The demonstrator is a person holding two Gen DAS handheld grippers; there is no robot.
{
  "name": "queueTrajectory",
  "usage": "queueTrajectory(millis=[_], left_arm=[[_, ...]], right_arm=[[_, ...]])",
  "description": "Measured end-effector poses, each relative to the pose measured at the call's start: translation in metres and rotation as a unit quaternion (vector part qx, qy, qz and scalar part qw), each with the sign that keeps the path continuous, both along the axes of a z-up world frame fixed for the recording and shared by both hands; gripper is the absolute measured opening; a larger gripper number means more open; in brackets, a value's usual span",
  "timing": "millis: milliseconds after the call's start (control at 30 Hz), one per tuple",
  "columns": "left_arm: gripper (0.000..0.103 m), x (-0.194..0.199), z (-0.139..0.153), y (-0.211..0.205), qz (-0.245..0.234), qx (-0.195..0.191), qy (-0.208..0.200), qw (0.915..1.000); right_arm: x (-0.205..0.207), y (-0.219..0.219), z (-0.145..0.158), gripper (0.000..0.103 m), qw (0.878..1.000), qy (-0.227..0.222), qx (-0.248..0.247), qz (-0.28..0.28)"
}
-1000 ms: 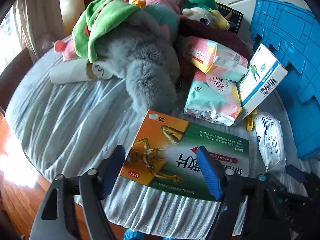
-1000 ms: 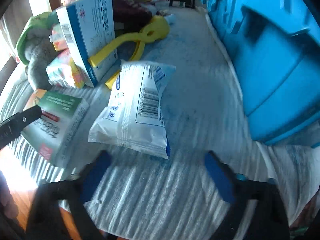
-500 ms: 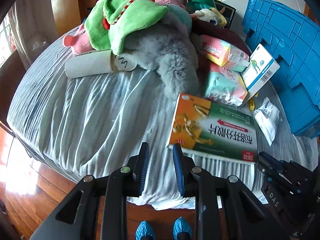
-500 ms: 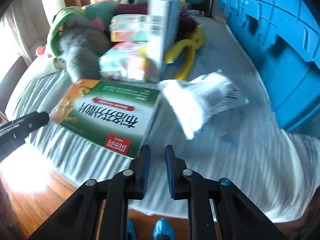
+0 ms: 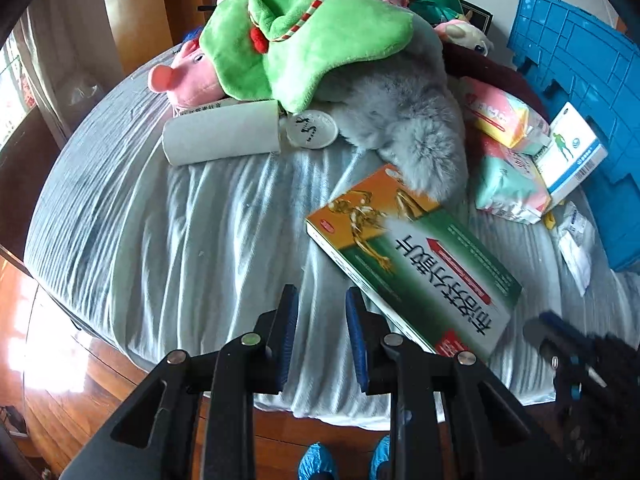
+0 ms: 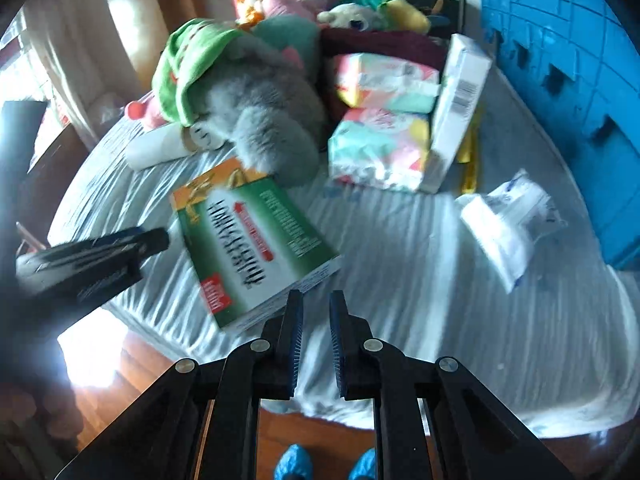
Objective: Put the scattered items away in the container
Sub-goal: 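Grasp the green ibuprofen box with left tool while right tool approaches the white sachet, then grasp the white sachet with right tool while left tool holds the ibuprofen box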
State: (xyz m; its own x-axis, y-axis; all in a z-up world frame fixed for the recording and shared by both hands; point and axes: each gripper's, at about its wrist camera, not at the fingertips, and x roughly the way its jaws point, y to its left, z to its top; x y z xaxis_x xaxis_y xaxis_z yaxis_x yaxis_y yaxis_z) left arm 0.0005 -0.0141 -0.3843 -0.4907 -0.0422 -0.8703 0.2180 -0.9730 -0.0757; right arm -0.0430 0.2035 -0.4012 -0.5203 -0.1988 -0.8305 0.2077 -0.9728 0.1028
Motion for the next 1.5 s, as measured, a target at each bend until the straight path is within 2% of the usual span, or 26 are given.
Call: queueTrajectory(millis=[100,167,233,367,433,467,500,533,567,600,667,767,900,1000,1167,1267,1333,1367,1433,1500], left_arm=[[0.024,-0.001,-0.014,0.012,0.003,0.015,-0.015,0.9998],[0.024,-0.006,-0.018,0.014,0.015,-0.008,-0.009,0.9998],[0.024,-0.014,-0.017,0.009,0.037,-0.037,-0.008,0.9986],[0.024,-0.012,0.006,-0.011,0.095,-0.041,0.007,0.9946],[0.025,-0.006,0.022,-0.007,0.106,-0.035,0.02,0.9935],[0.033,-0.004,0.027,0.0,0.097,-0.033,0.024,0.9945],[0.053,-0.009,0.031,0.01,0.086,-0.031,0.025,0.9955],[0.064,-0.017,0.033,0.021,0.078,-0.03,0.027,0.9961],[0.078,-0.021,0.034,0.029,0.072,-0.031,0.03,0.9965],[0.079,-0.023,0.035,0.039,0.068,-0.034,0.032,0.9966],[0.079,-0.022,0.032,0.047,0.066,-0.041,0.023,0.9967],[0.079,-0.027,0.023,0.054,0.069,-0.036,0.01,0.9969],[0.079,-0.037,0.004,0.056,0.077,-0.036,-0.01,0.9963],[0.088,-0.042,-0.004,0.055,0.082,-0.037,-0.007,0.9959],[0.088,-0.057,-0.02,0.051,0.085,-0.03,-0.028,0.9956],[0.089,-0.06,-0.022,0.052,0.084,-0.033,-0.015,0.9958],[0.087,-0.059,-0.022,0.054,0.08,-0.035,-0.008,0.9961],[0.087,-0.058,-0.022,0.055,0.077,-0.034,-0.006,0.9965],[0.087,-0.055,-0.021,0.058,0.07,-0.034,-0.004,0.997],[0.087,-0.05,-0.018,0.061,0.065,-0.033,0.0,0.9974]], right_arm=[[-0.025,0.021,-0.003,0.015,1.0,0.008,0.021,-0.019],[-0.036,0.021,-0.009,0.015,1.0,0.0,0.015,-0.008],[-0.036,0.009,-0.016,0.015,0.999,-0.016,0.004,0.028],[-0.013,-0.017,-0.018,0.014,0.993,-0.034,-0.029,0.108],[-0.007,-0.016,-0.014,0.014,0.993,-0.029,-0.026,0.111],[-0.006,-0.008,-0.009,0.014,0.994,-0.024,-0.028,0.101],[-0.004,0.004,-0.002,0.014,0.996,-0.017,-0.029,0.087],[-0.005,0.017,0.006,0.016,0.997,-0.007,-0.026,0.069],[-0.006,0.031,0.013,0.024,0.999,0.001,-0.023,0.049],[-0.007,0.044,0.019,0.037,0.999,0.008,-0.02,0.027],[-0.015,0.068,0.022,0.053,1.0,0.014,-0.01,-0.018],[-0.036,0.1,0.026,0.055,0.997,0.006,-0.004,-0.071],[-0.047,0.119,0.021,0.07,0.994,-0.005,-0.018,-0.107],[-0.053,0.12,0.018,0.075,0.993,-0.007,-0.029,-0.116],[-0.065,0.125,0.004,0.076,0.988,-0.025,-0.033,-0.149],[-0.076,0.126,-0.006,0.077,0.986,-0.03,-0.037,-0.157],[-0.077,0.118,-0.006,0.062,0.991,-0.018,-0.018,-0.132],[-0.075,0.114,-0.005,0.051,0.993,-0.012,-0.007,-0.113],[-0.067,0.104,-0.003,0.038,0.997,0.0,0.019,-0.072],[-0.055,0.1,-0.001,0.036,0.999,0.005,0.034,-0.034]])
